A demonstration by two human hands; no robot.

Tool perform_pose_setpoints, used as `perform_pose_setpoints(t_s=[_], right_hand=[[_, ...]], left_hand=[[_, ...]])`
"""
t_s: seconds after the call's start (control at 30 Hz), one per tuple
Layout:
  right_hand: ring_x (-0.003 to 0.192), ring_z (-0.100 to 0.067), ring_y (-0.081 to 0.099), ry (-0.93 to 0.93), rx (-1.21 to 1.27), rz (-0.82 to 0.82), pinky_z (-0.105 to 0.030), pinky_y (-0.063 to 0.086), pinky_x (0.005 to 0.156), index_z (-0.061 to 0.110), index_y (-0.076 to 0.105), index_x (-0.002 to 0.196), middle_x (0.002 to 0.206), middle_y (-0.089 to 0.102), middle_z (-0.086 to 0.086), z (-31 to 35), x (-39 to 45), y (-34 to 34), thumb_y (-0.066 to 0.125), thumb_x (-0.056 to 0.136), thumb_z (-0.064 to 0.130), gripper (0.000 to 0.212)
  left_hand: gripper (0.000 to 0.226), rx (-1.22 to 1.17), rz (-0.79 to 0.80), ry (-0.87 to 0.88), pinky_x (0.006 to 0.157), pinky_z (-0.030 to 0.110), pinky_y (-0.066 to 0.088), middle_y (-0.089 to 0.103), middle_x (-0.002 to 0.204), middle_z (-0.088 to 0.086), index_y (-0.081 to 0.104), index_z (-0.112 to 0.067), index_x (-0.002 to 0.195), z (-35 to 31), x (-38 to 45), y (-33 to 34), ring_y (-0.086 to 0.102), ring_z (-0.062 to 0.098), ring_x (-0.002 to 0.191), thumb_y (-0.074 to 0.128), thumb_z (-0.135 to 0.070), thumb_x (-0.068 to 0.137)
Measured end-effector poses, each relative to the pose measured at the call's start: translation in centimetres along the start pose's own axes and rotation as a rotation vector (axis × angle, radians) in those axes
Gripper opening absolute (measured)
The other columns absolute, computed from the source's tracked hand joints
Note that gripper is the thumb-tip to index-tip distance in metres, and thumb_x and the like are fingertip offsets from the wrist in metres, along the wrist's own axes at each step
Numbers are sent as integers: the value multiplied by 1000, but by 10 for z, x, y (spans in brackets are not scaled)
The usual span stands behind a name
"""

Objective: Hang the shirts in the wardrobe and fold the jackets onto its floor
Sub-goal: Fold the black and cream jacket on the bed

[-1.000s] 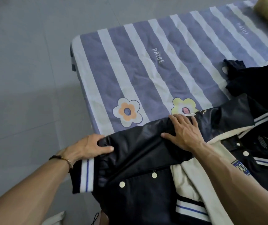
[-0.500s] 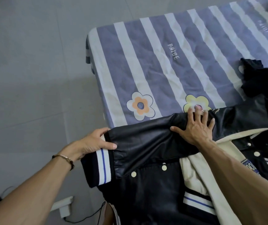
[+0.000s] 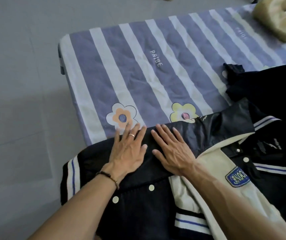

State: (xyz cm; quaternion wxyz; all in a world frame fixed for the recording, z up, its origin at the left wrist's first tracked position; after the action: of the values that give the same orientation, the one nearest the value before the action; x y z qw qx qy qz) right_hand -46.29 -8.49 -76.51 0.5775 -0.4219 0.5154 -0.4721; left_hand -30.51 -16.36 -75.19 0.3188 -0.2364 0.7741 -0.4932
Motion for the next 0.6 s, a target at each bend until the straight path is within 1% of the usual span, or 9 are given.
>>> perform_pose_setpoints(t_s=[0.03, 0.1, 0.2, 0.3, 0.37, 0.43, 0.5, 0.53, 0.6], right_hand=[[152, -19, 9, 31, -21, 10, -45, 4, 120, 23, 19, 156, 163, 7, 0, -19, 2, 3, 20, 98, 58, 68], [152, -17, 0, 194, -60, 29, -46, -1, 121, 29, 7, 157, 163, -3, 4, -71, -2, 5, 10, 93, 64, 73], [151, -15, -7, 546, -81, 97, -41, -4, 121, 27, -4, 157, 164, -10, 4, -168, -25, 3, -6, 84, 73, 86], [151, -15, -9, 823, -55, 205, -47, -7, 121, 19, -2, 157, 165, -10, 3, -220, -31, -5, 0, 90, 71, 85], [151, -21, -8, 877, -18, 119, -53, -5, 120, 14, 4, 157, 165, -6, -3, -211, -16, -13, 9, 95, 64, 80], [152, -24, -7, 684, 30, 7, -51, -3, 121, 18, 8, 157, 165, -2, -5, -181, -5, -18, 17, 96, 60, 75], [151, -19, -9, 481, 11, 47, -47, -7, 120, 31, 2, 156, 165, -6, 2, -155, -10, -9, 16, 94, 67, 74], [151, -18, -9, 548, 20, 81, -48, -9, 119, 33, 0, 156, 165, -7, 4, -155, -19, -2, 14, 92, 71, 76], [152, -22, -3, 899, 97, 39, -55, -6, 120, 22, 8, 157, 165, -1, -4, -162, -43, 0, 16, 94, 68, 79]], left_hand=[[73, 27, 59, -36, 120, 54, -2, 2, 165, 0, 3, -25, 157, -7, 10, 17, -7, 25, 152, 20, -60, 96], [88, 77, 57, -74, 119, 54, -10, -12, 164, -2, -10, -26, 155, -5, 14, 45, -21, 24, 149, 1, -76, 83], [94, 140, -23, -76, 119, 55, -5, -3, 165, 1, 0, -23, 155, 0, 13, 63, -14, 25, 151, 0, -82, 83], [92, 154, -25, -95, 119, 57, 3, 8, 164, 4, 10, -19, 156, -3, 16, 66, -3, 28, 152, 4, -80, 86], [91, 157, -14, -106, 118, 58, 7, 13, 164, 5, 14, -18, 155, -2, 16, 67, 1, 29, 152, 6, -79, 87], [90, 153, -5, -110, 117, 59, 10, 14, 163, 6, 15, -18, 155, -2, 16, 67, 3, 29, 152, 7, -78, 88], [90, 143, -20, -112, 117, 58, 10, 14, 163, 5, 14, -18, 154, -2, 17, 67, 3, 29, 152, 6, -79, 88], [91, 138, -8, -121, 118, 58, 9, 13, 164, 5, 14, -19, 155, -2, 16, 68, 2, 29, 152, 5, -79, 87], [95, 142, 5, -122, 119, 57, 3, 7, 164, 3, 10, -21, 156, -4, 15, 68, -4, 27, 152, -2, -81, 84]])
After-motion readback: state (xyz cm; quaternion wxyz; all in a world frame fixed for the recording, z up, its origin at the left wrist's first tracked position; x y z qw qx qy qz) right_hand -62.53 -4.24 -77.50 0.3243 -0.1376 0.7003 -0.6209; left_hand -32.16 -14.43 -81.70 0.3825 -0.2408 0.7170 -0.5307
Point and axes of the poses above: each hand's wrist, its own x-axis towards the middle knuckle, its own y-axis out of the palm, z = x × y, the point moved 3 cm from there along x, towards the middle knuckle
